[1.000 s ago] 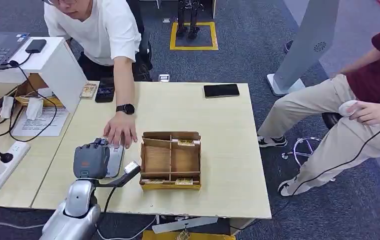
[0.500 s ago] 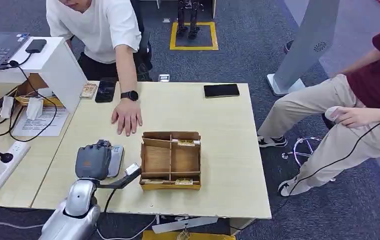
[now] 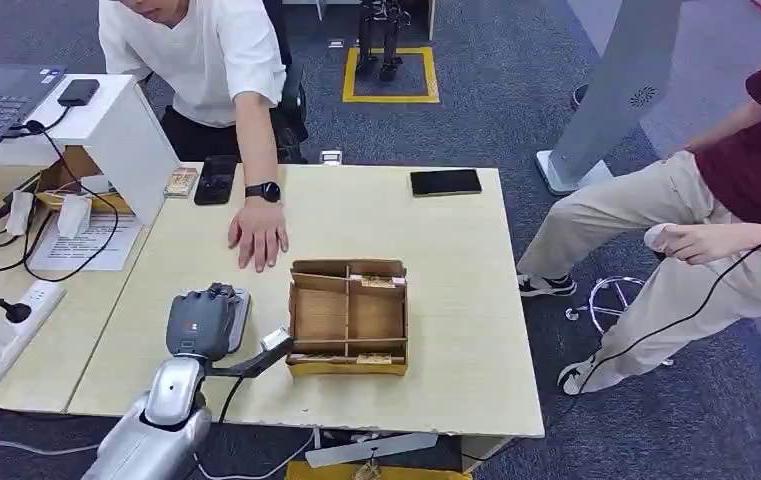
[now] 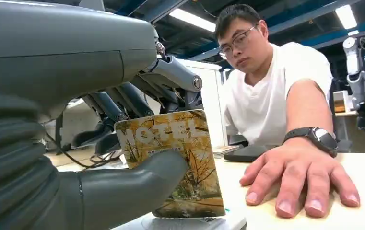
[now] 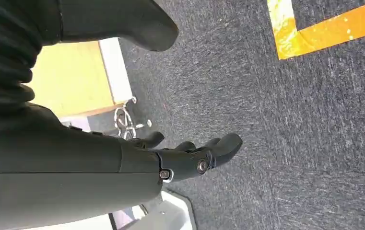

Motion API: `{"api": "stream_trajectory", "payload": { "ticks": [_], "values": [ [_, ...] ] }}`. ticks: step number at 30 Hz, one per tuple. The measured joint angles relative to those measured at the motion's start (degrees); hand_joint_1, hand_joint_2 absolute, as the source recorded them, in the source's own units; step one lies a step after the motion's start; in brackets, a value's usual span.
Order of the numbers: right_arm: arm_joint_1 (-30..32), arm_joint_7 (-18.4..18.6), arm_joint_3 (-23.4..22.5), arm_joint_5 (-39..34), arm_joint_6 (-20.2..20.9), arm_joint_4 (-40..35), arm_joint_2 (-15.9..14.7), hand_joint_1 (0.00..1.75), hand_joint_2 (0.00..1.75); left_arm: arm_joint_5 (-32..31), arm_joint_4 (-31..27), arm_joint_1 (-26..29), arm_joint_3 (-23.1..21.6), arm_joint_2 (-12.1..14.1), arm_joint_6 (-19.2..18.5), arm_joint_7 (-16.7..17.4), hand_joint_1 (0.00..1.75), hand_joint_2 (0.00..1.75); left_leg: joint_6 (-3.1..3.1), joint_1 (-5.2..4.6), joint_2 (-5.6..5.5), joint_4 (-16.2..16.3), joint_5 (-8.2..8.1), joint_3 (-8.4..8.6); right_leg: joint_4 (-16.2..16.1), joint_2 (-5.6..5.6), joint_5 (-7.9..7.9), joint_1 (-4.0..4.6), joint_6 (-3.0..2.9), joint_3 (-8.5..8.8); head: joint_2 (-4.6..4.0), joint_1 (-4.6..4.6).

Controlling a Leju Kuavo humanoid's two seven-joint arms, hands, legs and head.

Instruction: Pass the card to the sensor for recognition and then transmit it.

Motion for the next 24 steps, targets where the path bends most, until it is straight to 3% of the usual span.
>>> {"api": "stream_trajectory", "payload": {
  "ticks": [9, 24],
  "values": [
    [0.0, 0.1, 0.0, 0.2, 0.0, 0.0, 0.0, 0.0, 1.75, 0.5, 5.1, -1.3, -1.2, -0.3, -1.4, 0.3, 1.75, 1.75, 0.0, -0.01, 0.01, 0.0, 0.22, 0.01, 0.0, 0.03, 0.17, -0.01, 0.05, -0.01, 0.0, 0.0],
    [0.0, 0.1, 0.0, 0.1, 0.0, 0.0, 0.0, 0.0, 1.75, 1.0, 6.5, -2.0, -1.5, -0.5, -2.2, 0.0, 1.75, 1.75, -0.02, -0.01, -0.03, 0.0, 0.28, 0.07, 0.0, 0.01, 0.19, -0.01, 0.06, 0.07, 0.0, 0.0]
  ]
}}
